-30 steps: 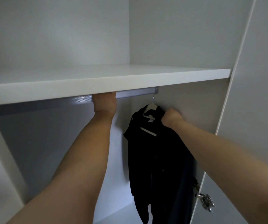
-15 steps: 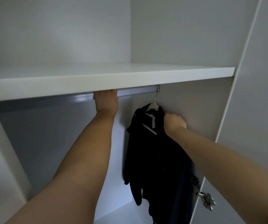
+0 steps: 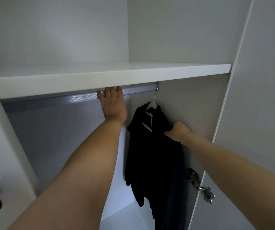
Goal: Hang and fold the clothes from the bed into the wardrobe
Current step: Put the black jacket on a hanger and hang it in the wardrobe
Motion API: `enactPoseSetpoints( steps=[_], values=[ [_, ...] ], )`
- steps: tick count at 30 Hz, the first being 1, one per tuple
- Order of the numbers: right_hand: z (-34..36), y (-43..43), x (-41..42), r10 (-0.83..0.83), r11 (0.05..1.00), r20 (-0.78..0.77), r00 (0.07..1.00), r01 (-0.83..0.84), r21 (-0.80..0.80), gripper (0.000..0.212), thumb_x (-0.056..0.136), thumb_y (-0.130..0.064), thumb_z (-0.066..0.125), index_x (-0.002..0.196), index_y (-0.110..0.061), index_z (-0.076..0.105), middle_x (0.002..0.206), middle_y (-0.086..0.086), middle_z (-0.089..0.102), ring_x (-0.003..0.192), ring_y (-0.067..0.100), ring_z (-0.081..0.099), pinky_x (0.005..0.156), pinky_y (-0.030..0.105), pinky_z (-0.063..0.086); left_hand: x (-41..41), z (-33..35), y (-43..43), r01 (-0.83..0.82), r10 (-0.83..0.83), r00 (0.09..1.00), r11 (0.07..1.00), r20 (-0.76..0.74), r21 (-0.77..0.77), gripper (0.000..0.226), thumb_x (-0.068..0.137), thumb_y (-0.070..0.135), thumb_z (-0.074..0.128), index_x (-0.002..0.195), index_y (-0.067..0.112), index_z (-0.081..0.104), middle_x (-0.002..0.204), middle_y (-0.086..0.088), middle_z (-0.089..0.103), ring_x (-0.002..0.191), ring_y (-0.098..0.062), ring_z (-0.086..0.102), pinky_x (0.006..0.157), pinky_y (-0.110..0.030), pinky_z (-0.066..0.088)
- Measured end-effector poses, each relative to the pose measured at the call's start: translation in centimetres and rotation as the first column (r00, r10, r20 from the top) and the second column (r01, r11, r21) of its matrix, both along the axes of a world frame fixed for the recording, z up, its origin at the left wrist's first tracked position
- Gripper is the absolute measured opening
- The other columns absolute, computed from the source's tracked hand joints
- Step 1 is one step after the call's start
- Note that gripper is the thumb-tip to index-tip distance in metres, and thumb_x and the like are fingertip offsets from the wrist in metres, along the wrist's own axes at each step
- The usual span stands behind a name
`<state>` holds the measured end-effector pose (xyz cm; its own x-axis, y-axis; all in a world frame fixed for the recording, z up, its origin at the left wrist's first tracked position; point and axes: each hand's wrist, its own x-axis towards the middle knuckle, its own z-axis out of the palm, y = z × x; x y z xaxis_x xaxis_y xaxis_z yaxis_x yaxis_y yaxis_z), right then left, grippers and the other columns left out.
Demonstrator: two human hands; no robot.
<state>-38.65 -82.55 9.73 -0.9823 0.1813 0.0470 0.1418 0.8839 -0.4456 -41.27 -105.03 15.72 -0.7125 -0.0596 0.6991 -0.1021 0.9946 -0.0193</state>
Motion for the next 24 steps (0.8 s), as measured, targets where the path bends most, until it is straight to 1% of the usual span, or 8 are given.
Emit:
enactPoseSetpoints(
  steps=[2,4,9,11,13,15,20,24],
  values=[
    [-0.4,0.0,0.5,0.004,1.000,0.018,1.000,-0.003,-0.019,0.044,0.089,-0.036,0.062,0.108,0.004,0.060,0.110,0.019,0.064,0.102,0.031,0.061,0.069,0.025,0.040,0.4,-0.6,0.6,0.030,-0.031,0.998,0.999,0.047,0.012,0.073,0.085,0.011,0.054,0.148,0.010,0.017,0.153,-0.017,0.018,0.143,-0.036,0.009,0.116,-0.054,0.002],
    [-0.7,0.0,1.1,-0.004,1.000,-0.022,1.000,0.004,-0.023,0.041,0.091,-0.034,0.060,0.108,0.003,0.060,0.109,0.019,0.064,0.102,0.032,0.061,0.069,0.026,0.039,0.9,-1.3,1.2,0.092,-0.093,0.993,0.996,0.076,0.017,0.080,0.083,0.012,0.058,0.150,0.013,0.014,0.157,-0.016,0.007,0.145,-0.036,-0.002,0.115,-0.053,-0.003],
    [-0.7,0.2,4.4,-0.064,0.997,-0.289,0.955,0.052,-0.049,0.028,0.091,-0.023,0.056,0.112,-0.005,0.051,0.105,0.016,0.062,0.083,0.028,0.055,0.067,0.027,0.038,3.1,-3.7,3.6,0.374,-0.365,0.917,0.927,0.161,-0.027,0.067,0.089,0.017,0.051,0.149,0.014,0.021,0.157,-0.013,0.011,0.146,-0.029,0.002,0.117,-0.049,0.001],
    [-0.5,0.6,6.1,-0.033,0.999,-0.342,0.939,0.026,-0.024,0.030,0.091,-0.019,0.055,0.116,-0.003,0.051,0.112,0.017,0.060,0.096,0.032,0.057,0.072,0.030,0.040,4.5,-4.5,4.9,0.447,-0.429,0.883,0.892,0.190,-0.064,0.064,0.090,0.020,0.051,0.147,0.014,0.024,0.155,-0.012,0.017,0.144,-0.029,0.010,0.117,-0.047,0.010],
    [0.0,1.4,8.2,-0.001,1.000,-0.372,0.928,-0.001,-0.004,0.036,0.090,-0.017,0.055,0.124,-0.004,0.050,0.122,0.016,0.055,0.109,0.034,0.054,0.083,0.033,0.043,6.0,-5.1,6.0,0.503,-0.481,0.855,0.861,0.195,-0.080,0.061,0.091,0.023,0.050,0.146,0.015,0.026,0.153,-0.011,0.022,0.142,-0.027,0.016,0.116,-0.044,0.017],
    [0.5,2.2,10.5,0.017,1.000,-0.406,0.914,-0.013,0.011,0.041,0.090,-0.015,0.054,0.130,-0.006,0.048,0.128,0.014,0.052,0.114,0.032,0.053,0.088,0.033,0.043,7.8,-5.5,6.9,0.545,-0.519,0.827,0.835,0.215,-0.081,0.060,0.093,0.024,0.048,0.147,0.014,0.025,0.154,-0.011,0.021,0.143,-0.027,0.016,0.117,-0.045,0.016],
    [0.3,3.9,17.1,0.039,0.998,-0.490,0.871,-0.012,0.059,0.040,0.088,-0.008,0.052,0.128,-0.006,0.052,0.127,0.013,0.053,0.111,0.032,0.055,0.086,0.033,0.043,13.5,-6.5,8.9,0.611,-0.590,0.781,0.789,0.204,-0.062,0.061,0.095,0.027,0.047,0.149,0.015,0.022,0.155,-0.009,0.020,0.144,-0.025,0.013,0.118,-0.045,0.013],
    [-1.5,4.9,22.6,0.024,0.991,-0.460,0.888,0.040,0.131,0.043,0.088,-0.007,0.052,0.131,-0.004,0.049,0.138,0.009,0.042,0.126,0.027,0.041,0.092,0.034,0.042,19.0,-7.8,10.6,0.664,-0.645,0.739,0.746,0.196,-0.046,0.062,0.096,0.025,0.046,0.150,0.016,0.018,0.156,-0.009,0.018,0.145,-0.024,0.012,0.119,-0.045,0.012]
  ],
)
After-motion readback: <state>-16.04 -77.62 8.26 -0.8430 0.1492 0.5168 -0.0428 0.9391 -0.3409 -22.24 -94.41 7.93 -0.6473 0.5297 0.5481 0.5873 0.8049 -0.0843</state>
